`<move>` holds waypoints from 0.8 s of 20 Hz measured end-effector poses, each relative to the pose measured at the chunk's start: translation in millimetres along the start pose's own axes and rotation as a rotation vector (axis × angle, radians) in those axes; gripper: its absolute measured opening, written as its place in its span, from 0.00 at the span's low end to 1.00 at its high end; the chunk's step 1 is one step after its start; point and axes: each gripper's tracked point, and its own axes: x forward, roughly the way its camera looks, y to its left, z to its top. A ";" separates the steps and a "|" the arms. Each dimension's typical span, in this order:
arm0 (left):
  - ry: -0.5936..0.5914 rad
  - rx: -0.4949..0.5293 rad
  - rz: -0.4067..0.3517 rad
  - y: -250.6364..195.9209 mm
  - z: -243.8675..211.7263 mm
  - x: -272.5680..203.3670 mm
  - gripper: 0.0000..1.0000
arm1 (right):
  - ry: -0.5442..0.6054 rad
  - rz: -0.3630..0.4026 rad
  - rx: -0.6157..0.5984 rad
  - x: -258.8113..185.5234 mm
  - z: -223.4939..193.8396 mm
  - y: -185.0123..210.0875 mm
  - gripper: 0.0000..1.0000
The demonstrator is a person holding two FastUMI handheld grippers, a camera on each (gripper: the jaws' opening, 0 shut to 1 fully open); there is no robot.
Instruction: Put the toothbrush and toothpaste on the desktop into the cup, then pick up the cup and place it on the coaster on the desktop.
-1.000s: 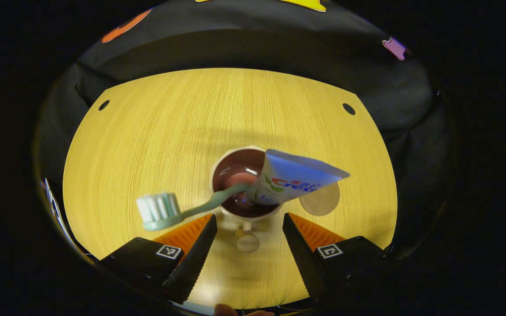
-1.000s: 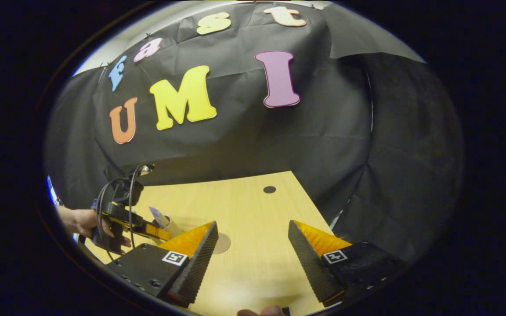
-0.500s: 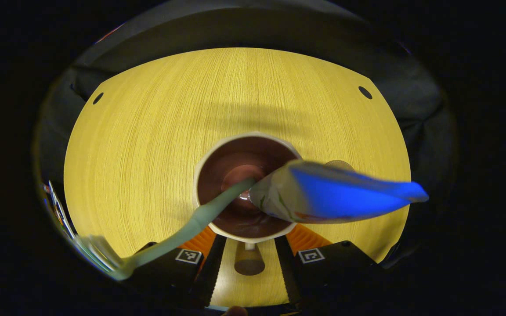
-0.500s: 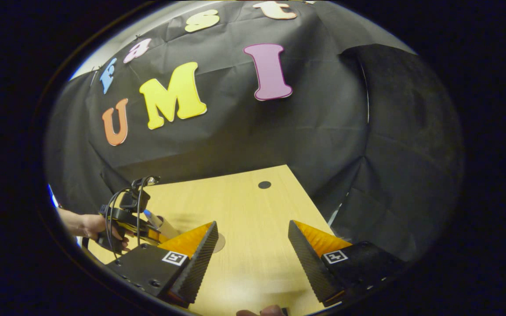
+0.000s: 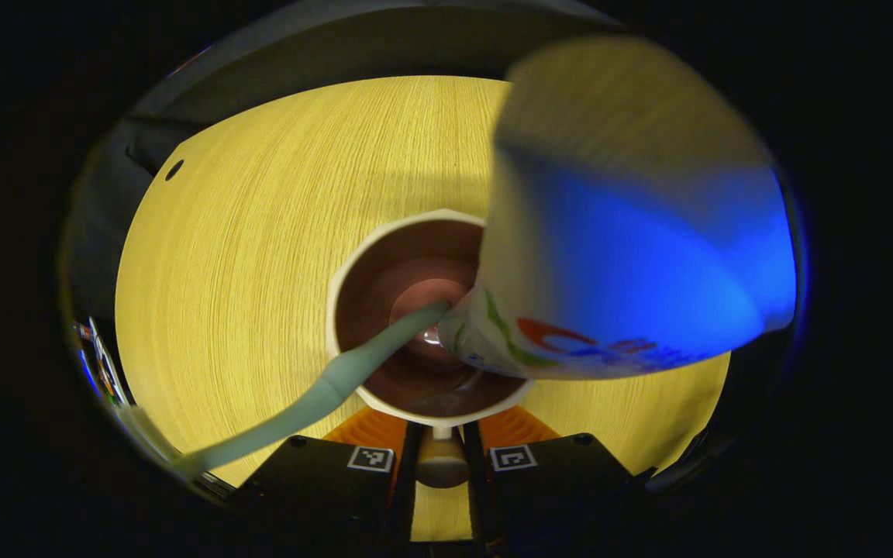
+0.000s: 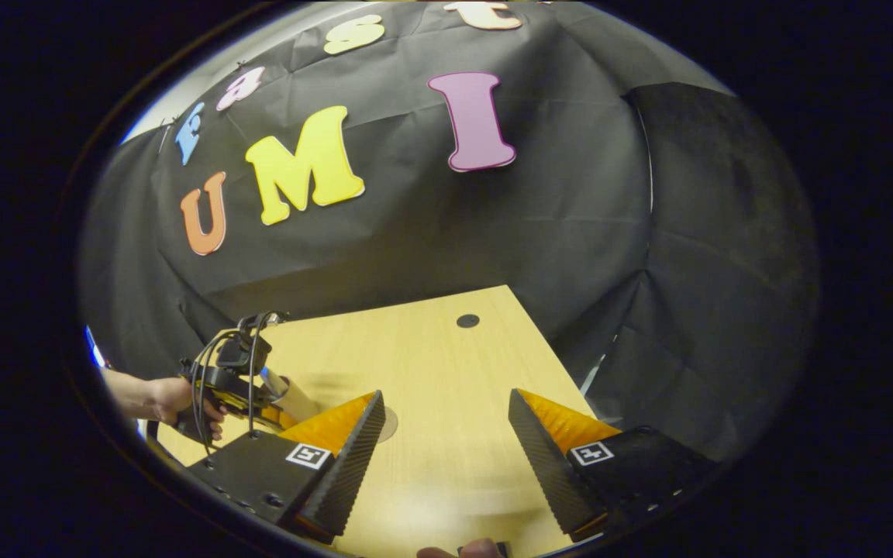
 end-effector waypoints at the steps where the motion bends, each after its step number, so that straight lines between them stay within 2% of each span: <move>1: 0.002 0.000 0.003 -1.3 2.7 -8.0 0.31 | 0.004 0.002 -0.002 -0.9 -0.8 0.4 0.93; 2: 0.003 0.000 0.004 -2.9 5.4 -16.1 0.30 | 0.012 0.005 -0.005 -0.6 -4.3 1.9 0.96; 6: 0.003 -0.015 -0.001 -10.0 17.1 -50.6 0.30 | 0.030 0.005 -0.028 -5.8 -10.2 6.1 0.96; 7: 0.004 -0.025 -0.004 -11.7 19.7 -60.3 0.30 | 0.029 0.008 -0.033 -7.1 -10.0 7.1 0.93; 8: 0.007 -0.038 -0.007 -13.3 22.0 -70.5 0.30 | 0.030 0.008 -0.038 -9.1 -11.5 8.3 0.96; 9: 0.007 -0.048 -0.010 -14.9 24.9 -81.4 0.30 | 0.027 0.009 -0.043 -10.3 -12.2 8.3 0.93; 11: -0.001 -0.061 -0.014 -16.7 33.4 -105.2 0.30 | 0.028 0.015 -0.040 -11.3 -11.4 10.3 0.96; 12: -0.008 -0.067 -0.014 -17.2 39.0 -117.8 0.30 | 0.029 0.019 -0.038 -12.7 -12.7 12.0 0.93; 16: -0.029 -0.079 -0.002 -17.3 63.7 -169.5 0.30 | 0.028 0.037 -0.047 -11.6 -12.7 20.9 0.93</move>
